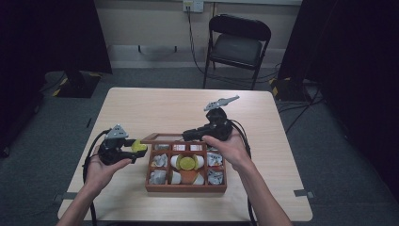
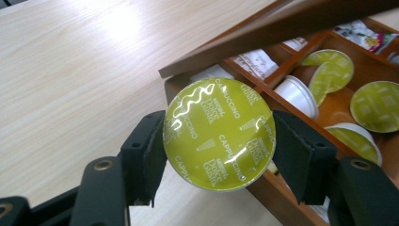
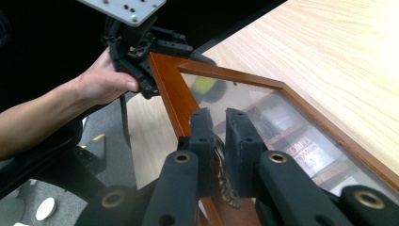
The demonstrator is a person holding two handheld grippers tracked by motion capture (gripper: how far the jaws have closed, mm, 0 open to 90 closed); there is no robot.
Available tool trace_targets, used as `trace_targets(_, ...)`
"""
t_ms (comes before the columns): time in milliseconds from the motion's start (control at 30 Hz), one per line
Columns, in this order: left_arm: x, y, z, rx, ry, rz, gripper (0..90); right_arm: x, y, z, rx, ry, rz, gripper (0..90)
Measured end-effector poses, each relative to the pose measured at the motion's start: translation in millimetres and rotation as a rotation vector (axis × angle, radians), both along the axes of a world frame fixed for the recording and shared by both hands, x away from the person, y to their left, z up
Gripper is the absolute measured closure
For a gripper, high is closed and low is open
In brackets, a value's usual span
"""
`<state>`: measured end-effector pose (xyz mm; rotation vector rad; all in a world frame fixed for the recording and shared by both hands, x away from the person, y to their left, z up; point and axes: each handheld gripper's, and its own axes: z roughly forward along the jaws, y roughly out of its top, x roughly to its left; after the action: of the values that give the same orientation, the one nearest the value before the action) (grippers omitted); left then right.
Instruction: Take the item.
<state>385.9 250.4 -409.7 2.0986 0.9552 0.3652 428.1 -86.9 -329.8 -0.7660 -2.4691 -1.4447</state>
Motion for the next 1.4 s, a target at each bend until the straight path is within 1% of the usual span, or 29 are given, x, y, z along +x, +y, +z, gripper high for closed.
trace_targets(67, 5.3, 1.1, -0.9, -0.002, 0.003, 0.006, 38.4, 0.0, 0.0, 0.0, 0.0, 0.0, 0.0, 81.5)
trace_targets(167, 12.7, 1.3, -4.5, 0.03, 0.004, 0.025, 38.4, 0.0, -0.1, 0.0, 0.0, -0.001, 0.0, 81.5)
trace_targets(300, 21.0, 3.5, -9.9, 0.038, 0.016, 0.035, 38.4, -0.1, -0.1, -0.1, 0.0, -0.001, 0.001, 81.5)
trace_targets(333, 22.6, 4.0, -12.3, 0.032, 0.023, 0.044, 38.4, -0.1, -0.1, 0.0, 0.0, -0.001, 0.001, 81.5)
trace_targets(367, 24.4, 5.2, -14.1, 0.041, 0.022, 0.044, 38.4, 0.0, -0.1, 0.0, 0.0, -0.001, 0.001, 81.5)
trace_targets(467, 29.0, 7.7, -21.3, 0.039, 0.038, 0.061, 38.4, 0.0, -0.1, -0.1, 0.0, -0.001, 0.001, 81.5)
trace_targets(500, 30.0, 8.2, -23.3, 0.041, 0.038, 0.067, 38.4, -0.1, -0.1, -0.1, 0.0, 0.0, 0.001, 81.5)
trace_targets(533, 32.2, 9.3, -26.2, 0.044, 0.049, 0.067, 38.4, -0.1, 0.0, -0.1, -0.001, 0.0, 0.001, 81.5)
trace_targets(567, 33.4, 9.8, -27.8, 0.047, 0.05, 0.069, 38.4, 0.0, 0.0, -0.2, 0.001, 0.0, 0.002, 81.5)
trace_targets(633, 35.9, 9.8, -32.0, 0.042, 0.06, 0.075, 38.4, 0.1, -0.1, -0.3, 0.001, 0.002, 0.002, 81.5)
trace_targets(767, 40.7, 8.6, -40.0, 0.057, 0.07, 0.077, 38.4, 0.2, -0.1, -0.3, 0.002, 0.002, 0.003, 81.5)
trace_targets(800, 41.8, 8.4, -42.5, 0.052, 0.075, 0.086, 38.4, 0.2, -0.1, -0.4, 0.002, 0.002, 0.003, 81.5)
trace_targets(833, 43.5, 9.3, -44.7, 0.061, 0.077, 0.086, 38.4, 0.2, -0.1, -0.4, 0.002, 0.002, 0.003, 81.5)
trace_targets(900, 44.5, 8.7, -48.9, 0.055, 0.091, 0.088, 38.3, 0.1, -0.1, -0.4, 0.002, 0.002, 0.004, 81.5)
trace_targets(967, 45.1, 8.4, -52.6, 0.068, 0.1, 0.083, 38.4, 0.1, -0.1, -0.5, 0.001, 0.002, 0.004, 81.5)
trace_targets(1067, 45.2, 7.6, -57.1, 0.074, 0.108, 0.078, 38.3, 0.1, -0.1, -0.5, 0.001, 0.002, 0.004, 81.6)
trace_targets(1133, 45.3, 7.0, -59.4, 0.074, 0.109, 0.083, 38.3, -0.2, -0.1, -0.5, 0.0, 0.003, 0.004, 81.5)
trace_targets(1200, 46.4, 7.7, -60.9, 0.085, 0.116, 0.08, 38.3, -0.2, -0.1, -0.6, 0.0, 0.004, 0.004, 81.5)
trace_targets(1233, 46.8, 7.6, -62.0, 0.08, 0.12, 0.084, 38.3, -0.3, 0.0, -0.6, 0.0, 0.004, 0.004, 81.5)
trace_targets(1300, 47.7, 8.0, -63.1, 0.088, 0.123, 0.084, 38.3, -0.2, -0.1, -0.6, 0.0, 0.004, 0.005, 81.5)
trace_targets(1367, 47.9, 7.2, -65.0, 0.084, 0.136, 0.083, 38.3, -0.2, -0.1, -0.6, 0.0, 0.004, 0.005, 81.5)
trace_targets(1400, 47.6, 6.7, -65.7, 0.077, 0.128, 0.087, 38.3, -0.3, -0.1, -0.6, 0.0, 0.004, 0.005, 81.5)
